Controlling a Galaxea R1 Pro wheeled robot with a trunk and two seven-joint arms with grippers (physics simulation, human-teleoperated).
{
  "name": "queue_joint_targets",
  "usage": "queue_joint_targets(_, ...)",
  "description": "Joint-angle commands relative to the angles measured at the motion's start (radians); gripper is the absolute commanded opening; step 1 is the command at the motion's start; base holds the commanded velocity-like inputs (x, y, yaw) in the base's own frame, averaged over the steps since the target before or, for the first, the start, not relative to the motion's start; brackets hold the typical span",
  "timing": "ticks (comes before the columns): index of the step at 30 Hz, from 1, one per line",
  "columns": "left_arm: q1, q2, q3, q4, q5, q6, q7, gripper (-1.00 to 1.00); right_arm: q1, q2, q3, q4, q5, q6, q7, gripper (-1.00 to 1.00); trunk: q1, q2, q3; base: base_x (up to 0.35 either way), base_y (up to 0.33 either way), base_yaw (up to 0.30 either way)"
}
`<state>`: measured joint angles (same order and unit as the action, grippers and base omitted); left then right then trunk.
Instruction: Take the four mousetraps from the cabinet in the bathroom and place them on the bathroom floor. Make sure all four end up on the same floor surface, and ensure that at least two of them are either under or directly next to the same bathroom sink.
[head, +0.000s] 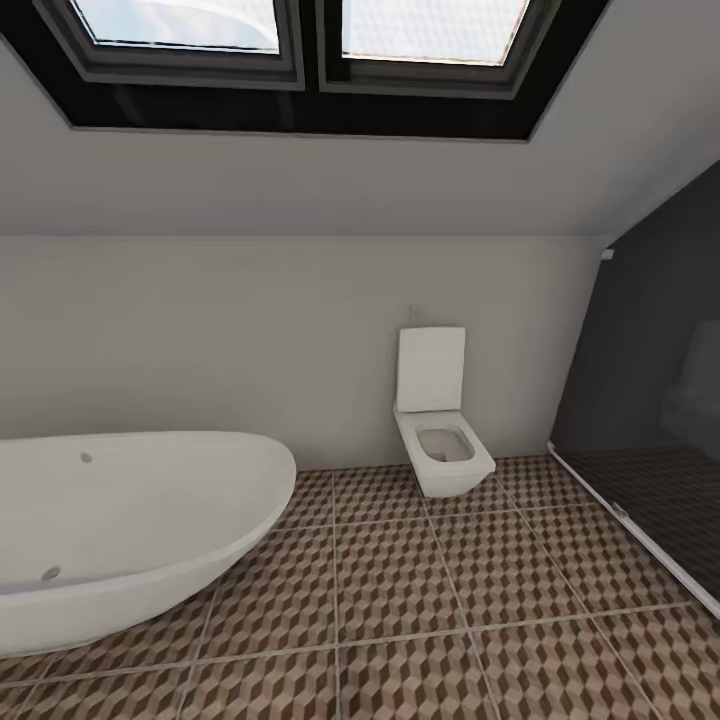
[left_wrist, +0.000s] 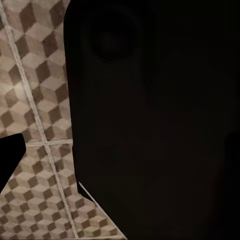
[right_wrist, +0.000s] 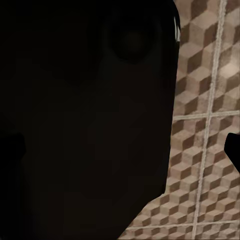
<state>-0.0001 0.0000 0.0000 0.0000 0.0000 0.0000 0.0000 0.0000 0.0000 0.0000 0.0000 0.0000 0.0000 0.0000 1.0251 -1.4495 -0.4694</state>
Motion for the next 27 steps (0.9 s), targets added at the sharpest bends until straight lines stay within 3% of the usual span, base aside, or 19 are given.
queue_joint_targets(1,0.002,0.006,0.006,-0.006,0.006,-0.006,-0.002,1.00,0.003,0.005,-0.004,0.000,0.001,-0.006,0.006,1.00,0.000,-0.001,-0.001,0.000,0.000,0.000)
queue_joint_targets(27,0.002,0.006,0.011,-0.031,0.009,-0.033,-0.002,1.00,0.002,-0.002,0.012,0.000,0.014,-0.012,-0.001,1.00,0.000,-0.001,-0.001,0.000,0.000,0.000)
